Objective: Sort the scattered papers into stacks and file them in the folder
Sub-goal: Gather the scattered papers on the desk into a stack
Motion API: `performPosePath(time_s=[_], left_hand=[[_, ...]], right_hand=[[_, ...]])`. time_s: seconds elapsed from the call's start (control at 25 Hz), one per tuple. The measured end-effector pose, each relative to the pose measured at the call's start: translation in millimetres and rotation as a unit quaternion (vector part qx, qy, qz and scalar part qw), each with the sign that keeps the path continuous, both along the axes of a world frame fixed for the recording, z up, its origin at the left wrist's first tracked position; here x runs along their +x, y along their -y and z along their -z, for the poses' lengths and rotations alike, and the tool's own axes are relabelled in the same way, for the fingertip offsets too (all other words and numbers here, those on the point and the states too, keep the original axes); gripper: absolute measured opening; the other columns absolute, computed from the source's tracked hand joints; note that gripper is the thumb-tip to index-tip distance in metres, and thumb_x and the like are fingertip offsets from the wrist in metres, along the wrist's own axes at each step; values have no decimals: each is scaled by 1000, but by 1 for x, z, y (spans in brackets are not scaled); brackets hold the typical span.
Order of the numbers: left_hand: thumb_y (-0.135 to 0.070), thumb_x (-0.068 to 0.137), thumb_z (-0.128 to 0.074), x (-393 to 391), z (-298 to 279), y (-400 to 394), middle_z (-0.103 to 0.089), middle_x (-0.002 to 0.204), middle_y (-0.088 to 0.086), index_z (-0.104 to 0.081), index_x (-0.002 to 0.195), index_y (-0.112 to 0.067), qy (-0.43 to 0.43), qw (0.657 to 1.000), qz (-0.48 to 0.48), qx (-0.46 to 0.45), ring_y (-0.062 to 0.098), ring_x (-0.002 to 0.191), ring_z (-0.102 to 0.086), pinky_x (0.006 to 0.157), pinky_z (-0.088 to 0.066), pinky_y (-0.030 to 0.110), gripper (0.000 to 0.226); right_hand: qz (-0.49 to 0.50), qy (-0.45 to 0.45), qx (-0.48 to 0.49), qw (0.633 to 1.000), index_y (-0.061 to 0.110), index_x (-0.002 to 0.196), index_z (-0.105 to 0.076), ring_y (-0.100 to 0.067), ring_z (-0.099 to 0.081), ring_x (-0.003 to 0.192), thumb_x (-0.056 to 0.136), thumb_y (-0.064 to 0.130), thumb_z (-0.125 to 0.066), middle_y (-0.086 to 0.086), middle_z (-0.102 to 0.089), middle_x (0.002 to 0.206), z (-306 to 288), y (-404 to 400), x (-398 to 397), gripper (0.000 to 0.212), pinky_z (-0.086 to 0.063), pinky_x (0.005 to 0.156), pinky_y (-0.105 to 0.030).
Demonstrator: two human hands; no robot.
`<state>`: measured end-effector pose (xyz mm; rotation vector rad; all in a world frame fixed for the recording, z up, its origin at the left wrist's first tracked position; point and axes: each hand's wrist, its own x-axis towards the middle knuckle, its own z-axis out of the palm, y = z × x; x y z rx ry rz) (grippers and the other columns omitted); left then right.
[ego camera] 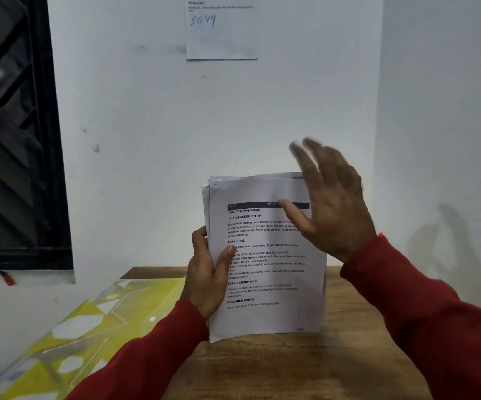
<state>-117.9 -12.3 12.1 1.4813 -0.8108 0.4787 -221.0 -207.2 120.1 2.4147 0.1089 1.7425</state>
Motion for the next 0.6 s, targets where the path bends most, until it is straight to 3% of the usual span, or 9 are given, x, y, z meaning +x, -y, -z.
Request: performPosePath(time_s=[0.12,0.36,0.52,0.6], left_hand=[[-26,97,-58,-1,0,0,-63,117,-5,-31,124,-23,-8,1000,17,-6,11,90,-73,68,-62,32,38],[-30,97,-58,-2,-4,3,-63,116,-10,-32,123,-34,8,1000,7,-4,8,91,-72,71,-62,32,37],[-35,99,-53,-3,-3,7,-62,115,-9,-31,117,-45,12,1000,5,12,12,91,-72,72,-63,38,31],[-36,99,-50,-4,-5,7,-62,116,-6,-30,118,-45,15,1000,5,14,12,89,-72,71,-62,39,29]], right_hand=[[53,-71,-15,996,26,148,-38,-24,-37,139,90,62,-40,2,-44,148,-5,7,5,69,-29,110,-52],[89,-123,-19,988,24,146,-39,-24,-42,136,89,64,-36,1,-48,145,-5,8,1,70,-26,111,-56],[8,-103,-26,994,27,156,-20,-27,-25,146,89,62,-44,-2,-26,159,-13,-17,3,79,-22,115,-54],[-67,-172,-36,982,29,158,-11,-24,-16,150,90,64,-46,1,-15,164,-20,-38,8,84,-14,120,-52]])
